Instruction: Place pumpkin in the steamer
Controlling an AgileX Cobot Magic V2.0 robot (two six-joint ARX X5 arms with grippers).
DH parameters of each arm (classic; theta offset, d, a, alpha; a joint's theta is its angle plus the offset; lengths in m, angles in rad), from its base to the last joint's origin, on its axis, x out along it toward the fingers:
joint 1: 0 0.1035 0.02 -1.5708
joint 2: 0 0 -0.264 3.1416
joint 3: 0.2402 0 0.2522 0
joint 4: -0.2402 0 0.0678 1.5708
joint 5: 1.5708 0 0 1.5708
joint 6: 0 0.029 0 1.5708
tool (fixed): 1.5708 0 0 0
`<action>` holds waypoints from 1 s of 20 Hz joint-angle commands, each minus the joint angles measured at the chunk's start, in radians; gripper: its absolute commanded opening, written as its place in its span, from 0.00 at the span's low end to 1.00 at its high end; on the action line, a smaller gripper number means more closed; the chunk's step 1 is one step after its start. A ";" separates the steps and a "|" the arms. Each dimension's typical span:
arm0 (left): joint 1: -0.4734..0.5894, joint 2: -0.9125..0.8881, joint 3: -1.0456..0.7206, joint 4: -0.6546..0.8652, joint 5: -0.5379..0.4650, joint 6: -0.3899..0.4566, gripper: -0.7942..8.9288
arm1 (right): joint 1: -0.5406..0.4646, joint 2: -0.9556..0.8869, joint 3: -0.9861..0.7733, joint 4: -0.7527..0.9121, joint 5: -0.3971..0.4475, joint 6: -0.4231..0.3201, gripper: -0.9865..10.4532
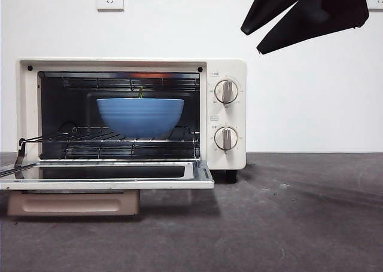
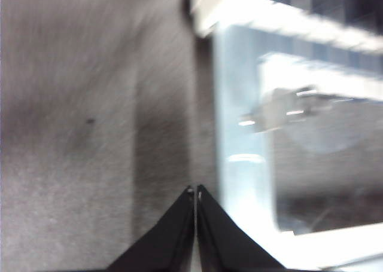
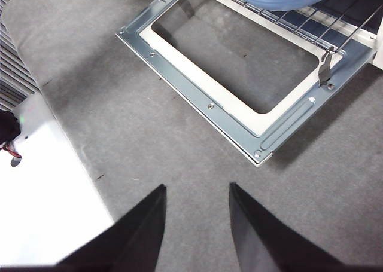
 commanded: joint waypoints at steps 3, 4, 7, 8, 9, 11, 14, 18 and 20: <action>0.003 0.129 0.003 0.049 0.075 0.025 0.10 | 0.007 0.006 0.008 0.006 -0.004 -0.011 0.23; 0.003 0.147 0.003 0.056 0.076 0.024 0.10 | 0.007 0.006 0.008 0.006 -0.004 -0.011 0.23; 0.003 0.194 0.003 0.062 0.098 0.026 0.10 | 0.007 0.006 0.008 0.006 -0.004 -0.011 0.23; 0.004 0.204 0.003 0.063 0.121 0.026 0.10 | 0.007 0.006 0.008 0.006 -0.004 -0.011 0.23; 0.003 0.212 0.003 0.068 0.141 0.025 0.10 | 0.007 0.006 0.008 0.006 -0.004 -0.011 0.23; 0.004 0.222 0.003 0.067 0.192 0.025 0.10 | 0.007 0.006 0.008 0.006 -0.004 -0.011 0.23; 0.004 0.229 0.003 0.066 0.293 0.024 0.10 | 0.007 0.006 0.008 0.006 -0.004 -0.011 0.23; 0.013 0.228 0.003 0.072 0.424 0.017 0.10 | 0.007 0.006 0.008 0.006 -0.004 -0.011 0.23; 0.024 0.228 0.003 0.072 0.454 0.013 0.10 | 0.007 0.006 0.008 0.005 -0.004 -0.010 0.23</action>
